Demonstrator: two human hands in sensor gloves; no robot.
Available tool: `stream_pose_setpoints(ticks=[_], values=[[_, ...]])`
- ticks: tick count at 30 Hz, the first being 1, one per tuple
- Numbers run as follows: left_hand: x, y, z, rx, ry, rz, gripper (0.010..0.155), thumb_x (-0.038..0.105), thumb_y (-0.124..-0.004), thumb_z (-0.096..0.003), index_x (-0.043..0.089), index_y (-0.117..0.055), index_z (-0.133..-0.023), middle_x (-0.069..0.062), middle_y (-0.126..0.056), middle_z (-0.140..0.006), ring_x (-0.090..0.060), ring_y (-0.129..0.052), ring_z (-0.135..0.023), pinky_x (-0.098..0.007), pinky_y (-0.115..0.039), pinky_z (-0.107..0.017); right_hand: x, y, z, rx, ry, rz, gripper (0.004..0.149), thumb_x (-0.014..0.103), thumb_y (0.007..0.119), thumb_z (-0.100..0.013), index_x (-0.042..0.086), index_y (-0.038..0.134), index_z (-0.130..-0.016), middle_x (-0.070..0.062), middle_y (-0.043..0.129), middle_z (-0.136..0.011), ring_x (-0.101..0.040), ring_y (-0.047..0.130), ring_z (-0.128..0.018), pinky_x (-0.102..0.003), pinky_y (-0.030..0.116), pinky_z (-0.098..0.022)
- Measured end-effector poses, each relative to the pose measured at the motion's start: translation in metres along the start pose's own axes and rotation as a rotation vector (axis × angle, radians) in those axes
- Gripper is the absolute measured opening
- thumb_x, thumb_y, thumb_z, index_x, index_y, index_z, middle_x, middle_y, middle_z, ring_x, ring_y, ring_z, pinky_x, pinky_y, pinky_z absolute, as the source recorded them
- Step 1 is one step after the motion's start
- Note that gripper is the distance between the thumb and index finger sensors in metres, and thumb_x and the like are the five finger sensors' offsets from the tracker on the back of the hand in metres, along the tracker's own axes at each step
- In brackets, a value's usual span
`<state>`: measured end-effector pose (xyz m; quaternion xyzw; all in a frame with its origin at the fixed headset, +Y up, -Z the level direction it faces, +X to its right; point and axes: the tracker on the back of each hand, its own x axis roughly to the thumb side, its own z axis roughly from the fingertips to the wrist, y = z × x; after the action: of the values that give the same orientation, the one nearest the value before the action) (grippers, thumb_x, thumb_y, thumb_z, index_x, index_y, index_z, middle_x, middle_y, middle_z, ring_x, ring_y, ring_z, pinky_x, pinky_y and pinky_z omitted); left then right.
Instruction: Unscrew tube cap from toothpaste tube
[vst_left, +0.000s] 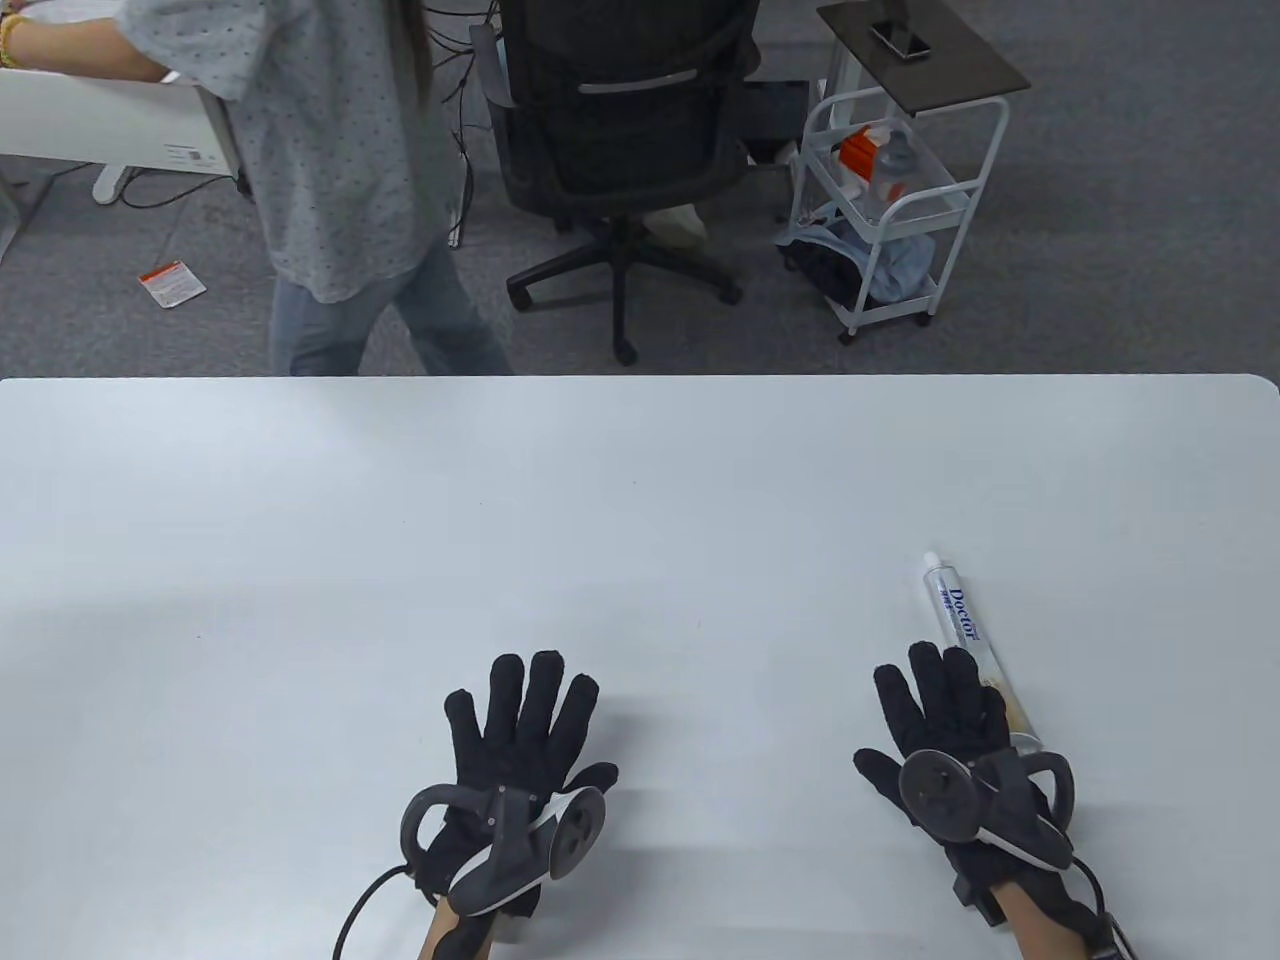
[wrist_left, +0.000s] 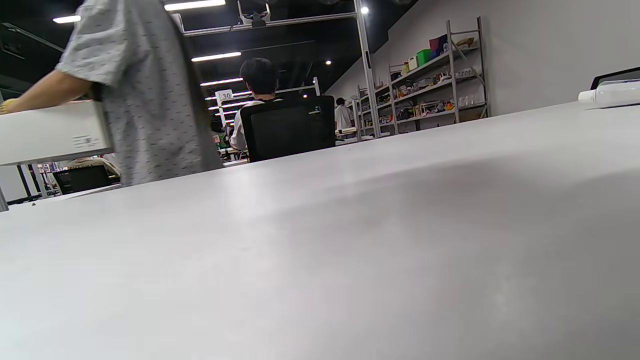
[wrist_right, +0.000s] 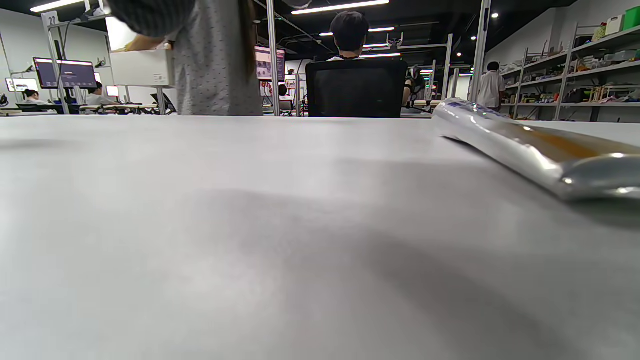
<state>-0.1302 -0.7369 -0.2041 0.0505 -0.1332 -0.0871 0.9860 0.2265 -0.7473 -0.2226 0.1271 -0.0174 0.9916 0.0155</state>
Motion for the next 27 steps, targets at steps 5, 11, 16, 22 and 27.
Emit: stream_pose_setpoints(ticks=[5, 11, 16, 22, 27], values=[[-0.0002, -0.0001, 0.0, 0.001, 0.001, 0.002, 0.078, 0.066, -0.045, -0.0547, 0.031, -0.024, -0.121, -0.011, -0.023, -0.131, -0.046, -0.031, -0.12, -0.076, -0.04, -0.079, -0.0003, 0.0002, 0.0001, -0.003, 0.003, 0.003, 0.079, 0.051, 0.058, -0.056, 0.015, 0.016, -0.113, -0.021, -0.001, -0.116, -0.05, -0.003, -0.104, -0.072, 0.022, -0.075], [0.0002, 0.0002, 0.0001, -0.001, 0.001, -0.002, 0.078, 0.066, -0.045, -0.0548, 0.031, -0.024, -0.121, -0.011, -0.023, -0.131, -0.046, -0.031, -0.12, -0.076, -0.04, -0.079, 0.0002, -0.0002, 0.0002, 0.0, 0.001, 0.007, 0.079, 0.051, 0.058, -0.056, 0.016, 0.016, -0.113, -0.021, -0.001, -0.116, -0.049, -0.003, -0.104, -0.072, 0.022, -0.075], [0.0001, 0.0, 0.0001, 0.003, 0.004, -0.002, 0.078, 0.066, -0.045, -0.0548, 0.031, -0.024, -0.121, -0.011, -0.023, -0.131, -0.046, -0.031, -0.12, -0.076, -0.04, -0.079, 0.0002, -0.0001, 0.0001, 0.0, 0.001, 0.006, 0.079, 0.052, 0.058, -0.056, 0.015, 0.016, -0.113, -0.021, -0.001, -0.116, -0.05, -0.003, -0.103, -0.072, 0.022, -0.075], [0.0004, 0.0001, 0.0, 0.002, 0.005, -0.005, 0.078, 0.066, -0.046, -0.0549, 0.031, -0.024, -0.121, -0.012, -0.023, -0.131, -0.046, -0.031, -0.12, -0.076, -0.04, -0.079, 0.0004, -0.0001, 0.0001, 0.001, 0.001, 0.008, 0.079, 0.052, 0.057, -0.056, 0.015, 0.016, -0.113, -0.021, -0.001, -0.116, -0.05, -0.003, -0.103, -0.072, 0.022, -0.075], [0.0004, 0.0001, 0.0001, 0.003, 0.009, -0.009, 0.078, 0.066, -0.046, -0.0549, 0.031, -0.024, -0.121, -0.011, -0.023, -0.131, -0.046, -0.031, -0.12, -0.075, -0.04, -0.079, 0.0006, -0.0001, 0.0002, 0.004, 0.001, 0.008, 0.079, 0.052, 0.057, -0.056, 0.015, 0.016, -0.113, -0.021, -0.001, -0.116, -0.05, -0.003, -0.103, -0.072, 0.022, -0.074]])
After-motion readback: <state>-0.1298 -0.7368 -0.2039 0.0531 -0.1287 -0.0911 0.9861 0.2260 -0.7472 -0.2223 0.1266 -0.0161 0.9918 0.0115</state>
